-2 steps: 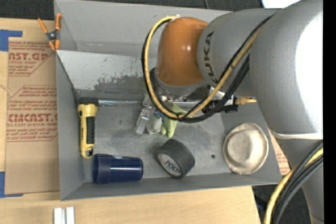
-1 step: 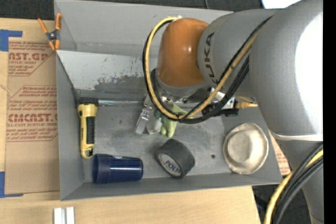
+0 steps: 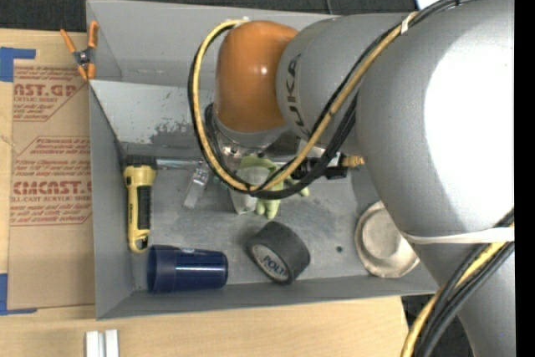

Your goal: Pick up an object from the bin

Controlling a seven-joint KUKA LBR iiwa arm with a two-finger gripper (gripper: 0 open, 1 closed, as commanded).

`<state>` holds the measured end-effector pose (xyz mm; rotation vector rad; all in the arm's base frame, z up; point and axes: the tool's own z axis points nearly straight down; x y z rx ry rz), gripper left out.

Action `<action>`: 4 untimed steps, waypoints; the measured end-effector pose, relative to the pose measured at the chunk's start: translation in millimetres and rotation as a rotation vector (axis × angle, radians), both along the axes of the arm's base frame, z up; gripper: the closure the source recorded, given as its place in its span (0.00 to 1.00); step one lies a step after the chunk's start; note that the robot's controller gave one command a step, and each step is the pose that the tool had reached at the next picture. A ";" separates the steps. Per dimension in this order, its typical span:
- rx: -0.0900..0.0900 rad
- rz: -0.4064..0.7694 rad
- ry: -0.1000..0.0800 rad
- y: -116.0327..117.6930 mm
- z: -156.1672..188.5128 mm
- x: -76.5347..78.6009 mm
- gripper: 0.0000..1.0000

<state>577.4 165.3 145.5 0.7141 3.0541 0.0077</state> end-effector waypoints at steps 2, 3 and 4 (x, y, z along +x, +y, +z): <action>-0.001 -0.121 0.001 -65.4 18.0 2.6 0.00; -0.002 0.003 0.000 -99.7 20.8 -15.6 0.00; -0.002 0.060 -0.002 -125.6 24.7 -16.1 0.00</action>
Offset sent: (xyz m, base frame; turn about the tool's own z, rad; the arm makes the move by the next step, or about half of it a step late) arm 0.0019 -0.0178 0.0245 0.3343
